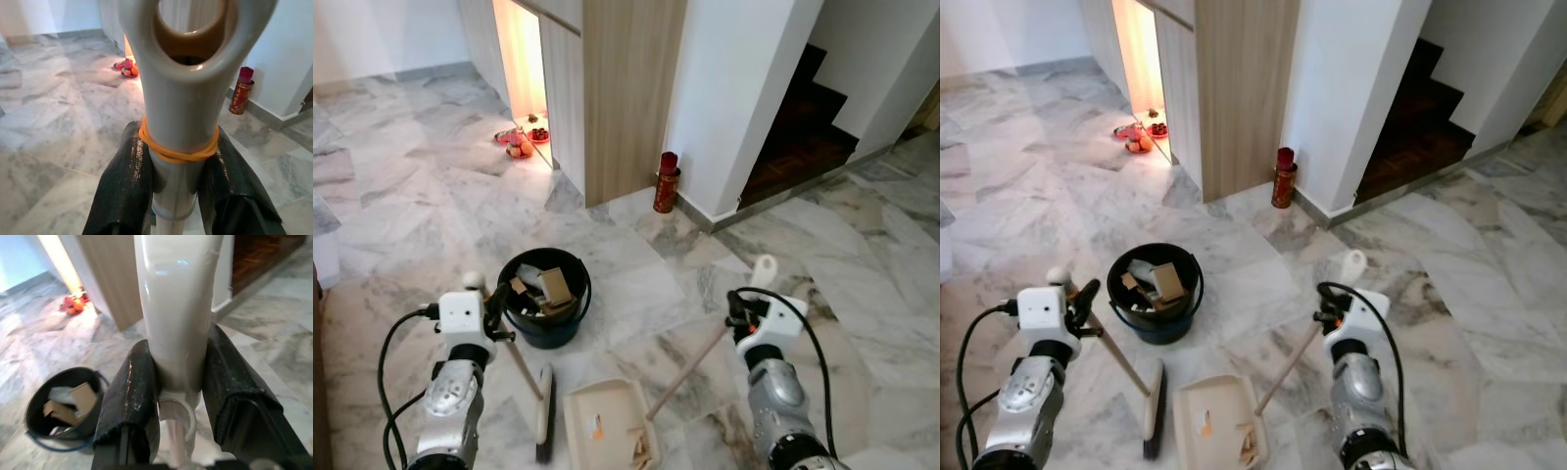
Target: Sweep floor
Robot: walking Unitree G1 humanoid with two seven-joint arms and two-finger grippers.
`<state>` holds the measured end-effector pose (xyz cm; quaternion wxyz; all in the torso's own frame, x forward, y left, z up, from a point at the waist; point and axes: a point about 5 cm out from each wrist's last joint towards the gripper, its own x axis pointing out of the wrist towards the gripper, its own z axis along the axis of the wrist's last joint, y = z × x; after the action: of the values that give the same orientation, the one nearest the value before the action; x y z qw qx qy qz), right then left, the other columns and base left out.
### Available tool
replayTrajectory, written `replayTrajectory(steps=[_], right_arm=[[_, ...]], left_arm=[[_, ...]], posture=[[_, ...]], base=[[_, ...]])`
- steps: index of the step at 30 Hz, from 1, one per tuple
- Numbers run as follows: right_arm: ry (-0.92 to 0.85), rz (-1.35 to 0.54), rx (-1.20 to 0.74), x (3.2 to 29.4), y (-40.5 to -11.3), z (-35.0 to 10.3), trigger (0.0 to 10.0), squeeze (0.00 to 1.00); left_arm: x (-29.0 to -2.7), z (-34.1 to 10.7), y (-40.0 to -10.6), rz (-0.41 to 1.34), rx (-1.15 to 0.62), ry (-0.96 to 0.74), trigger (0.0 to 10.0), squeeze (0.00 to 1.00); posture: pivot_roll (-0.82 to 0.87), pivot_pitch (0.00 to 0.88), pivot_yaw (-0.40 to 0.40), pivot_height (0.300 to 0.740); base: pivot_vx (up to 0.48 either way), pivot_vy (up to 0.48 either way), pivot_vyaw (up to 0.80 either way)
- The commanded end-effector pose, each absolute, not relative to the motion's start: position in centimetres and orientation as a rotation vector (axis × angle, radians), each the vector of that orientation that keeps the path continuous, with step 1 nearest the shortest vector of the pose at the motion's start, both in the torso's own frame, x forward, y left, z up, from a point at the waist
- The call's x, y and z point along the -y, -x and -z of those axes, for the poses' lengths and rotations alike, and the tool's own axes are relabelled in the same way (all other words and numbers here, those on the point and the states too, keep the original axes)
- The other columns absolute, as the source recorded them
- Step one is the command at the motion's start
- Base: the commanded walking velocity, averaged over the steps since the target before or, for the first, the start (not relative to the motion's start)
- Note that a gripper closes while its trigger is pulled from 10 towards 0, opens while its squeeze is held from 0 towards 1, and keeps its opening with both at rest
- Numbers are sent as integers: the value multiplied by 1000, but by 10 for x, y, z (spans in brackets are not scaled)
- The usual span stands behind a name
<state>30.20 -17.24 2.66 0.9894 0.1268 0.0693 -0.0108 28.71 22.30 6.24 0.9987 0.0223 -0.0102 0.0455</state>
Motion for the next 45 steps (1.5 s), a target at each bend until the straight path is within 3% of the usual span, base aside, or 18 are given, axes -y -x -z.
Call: replayTrajectory(steps=[1,7,26,45], right_arm=[[-263,35,-93,177,-309,-37,10000,0],[-262,31,-89,176,-310,-38,10000,0],[-209,-17,-5,168,-318,-55,10000,0],[-201,-77,139,148,-304,-83,10000,0]], left_arm=[[-224,-69,-290,-88,47,-67,10000,0],[-224,-69,-290,-91,49,-68,10000,0],[-223,-68,-290,-91,47,-73,10000,0],[-222,-68,-293,-58,34,-122,10000,0]], posture=[[17,0,-43,740],[18,0,-44,740],[16,0,-44,740],[4,0,-19,740]], base=[[0,322,0],[0,314,0],[0,0,0],[0,0,0]])
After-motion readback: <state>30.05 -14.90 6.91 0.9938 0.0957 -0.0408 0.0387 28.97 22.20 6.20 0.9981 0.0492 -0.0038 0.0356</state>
